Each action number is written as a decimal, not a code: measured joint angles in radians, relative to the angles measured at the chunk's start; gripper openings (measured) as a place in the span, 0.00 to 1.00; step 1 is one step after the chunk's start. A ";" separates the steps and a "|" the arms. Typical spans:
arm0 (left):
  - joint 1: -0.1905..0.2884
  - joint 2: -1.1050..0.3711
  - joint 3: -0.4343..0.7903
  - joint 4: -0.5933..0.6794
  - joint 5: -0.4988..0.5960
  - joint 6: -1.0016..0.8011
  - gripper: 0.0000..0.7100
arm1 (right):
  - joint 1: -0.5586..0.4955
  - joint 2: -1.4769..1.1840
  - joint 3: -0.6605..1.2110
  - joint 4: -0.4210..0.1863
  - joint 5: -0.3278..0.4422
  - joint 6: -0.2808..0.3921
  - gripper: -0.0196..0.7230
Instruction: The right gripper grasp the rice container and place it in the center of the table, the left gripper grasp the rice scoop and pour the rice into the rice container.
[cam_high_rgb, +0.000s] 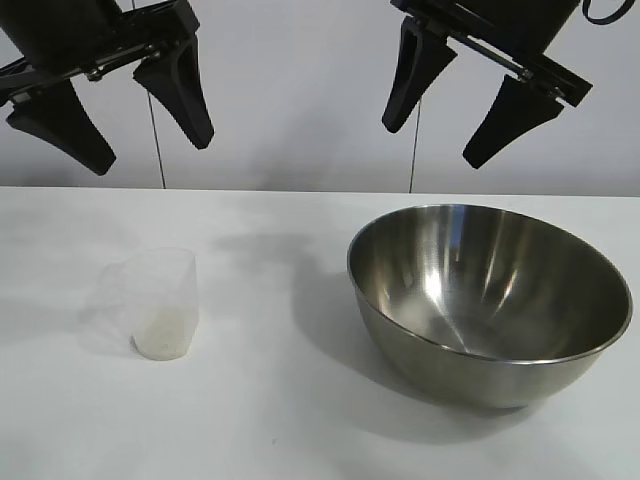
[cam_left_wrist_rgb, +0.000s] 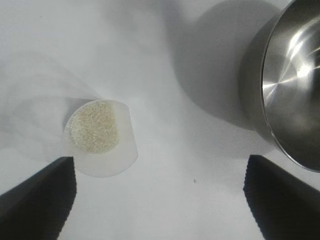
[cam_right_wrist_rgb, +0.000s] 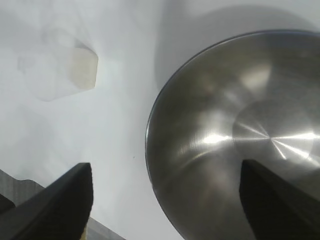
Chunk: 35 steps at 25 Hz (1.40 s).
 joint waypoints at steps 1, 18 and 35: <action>0.000 0.000 0.000 0.000 0.000 0.000 0.92 | 0.000 0.000 0.000 0.000 0.000 0.000 0.78; 0.000 0.000 0.000 0.000 0.000 0.000 0.92 | -0.014 -0.031 0.000 -0.285 0.001 -0.041 0.71; 0.000 0.000 0.000 0.000 -0.001 0.000 0.92 | -0.157 -0.036 0.256 -0.312 -0.020 -0.025 0.70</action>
